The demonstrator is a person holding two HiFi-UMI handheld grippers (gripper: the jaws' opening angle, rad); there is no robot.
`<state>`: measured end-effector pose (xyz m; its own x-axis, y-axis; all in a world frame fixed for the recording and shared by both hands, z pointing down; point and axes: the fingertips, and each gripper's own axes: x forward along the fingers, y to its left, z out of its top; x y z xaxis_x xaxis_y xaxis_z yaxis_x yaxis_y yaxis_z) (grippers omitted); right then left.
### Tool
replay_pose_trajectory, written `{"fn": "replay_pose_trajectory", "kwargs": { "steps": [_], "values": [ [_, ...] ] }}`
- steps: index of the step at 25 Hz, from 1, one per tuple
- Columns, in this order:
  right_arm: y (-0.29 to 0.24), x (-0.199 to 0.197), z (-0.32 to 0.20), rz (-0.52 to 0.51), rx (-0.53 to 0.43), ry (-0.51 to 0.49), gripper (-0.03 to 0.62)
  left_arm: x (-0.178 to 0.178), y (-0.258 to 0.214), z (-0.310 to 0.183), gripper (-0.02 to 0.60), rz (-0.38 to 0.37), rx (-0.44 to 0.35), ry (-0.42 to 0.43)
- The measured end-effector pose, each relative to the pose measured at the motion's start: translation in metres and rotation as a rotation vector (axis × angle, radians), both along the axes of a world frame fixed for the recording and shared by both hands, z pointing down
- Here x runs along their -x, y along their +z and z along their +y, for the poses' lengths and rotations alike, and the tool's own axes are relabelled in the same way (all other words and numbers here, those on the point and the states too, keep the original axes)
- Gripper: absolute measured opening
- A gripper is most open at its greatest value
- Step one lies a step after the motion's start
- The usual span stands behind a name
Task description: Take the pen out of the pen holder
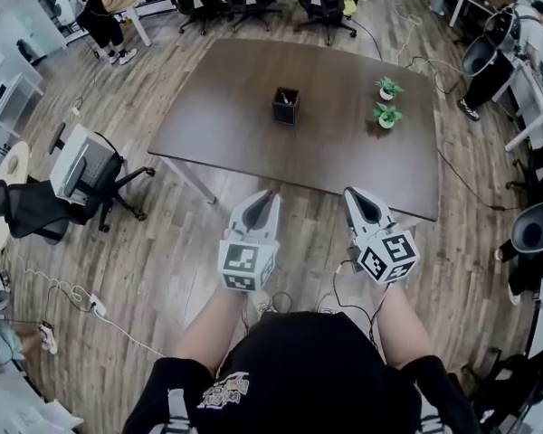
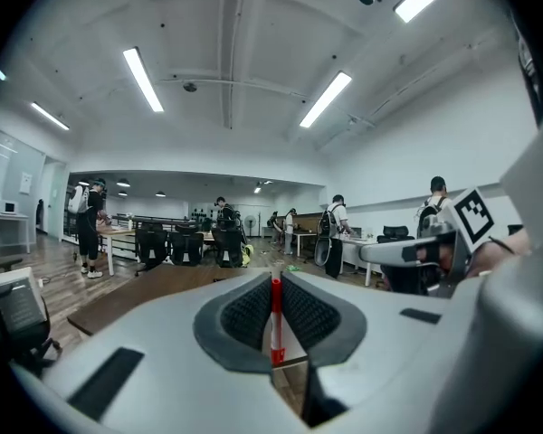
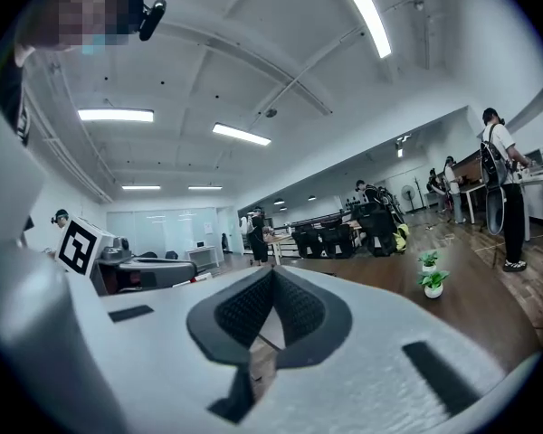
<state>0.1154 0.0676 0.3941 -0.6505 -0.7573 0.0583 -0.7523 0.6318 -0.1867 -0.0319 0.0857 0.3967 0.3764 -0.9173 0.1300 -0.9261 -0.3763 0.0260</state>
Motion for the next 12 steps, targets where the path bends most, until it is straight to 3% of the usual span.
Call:
{"fn": "replay_pose_trajectory", "kwargs": {
  "steps": [4, 12],
  "values": [
    [0.007, -0.023, 0.003, -0.008, 0.009, -0.062, 0.005, -0.029, 0.004, 0.012, 0.029, -0.002, 0.007, -0.053],
    [0.025, -0.041, 0.009, -0.001, 0.031, -0.146, 0.005, -0.054, 0.018, 0.027, 0.028, -0.002, 0.027, -0.131]
  ]
}}
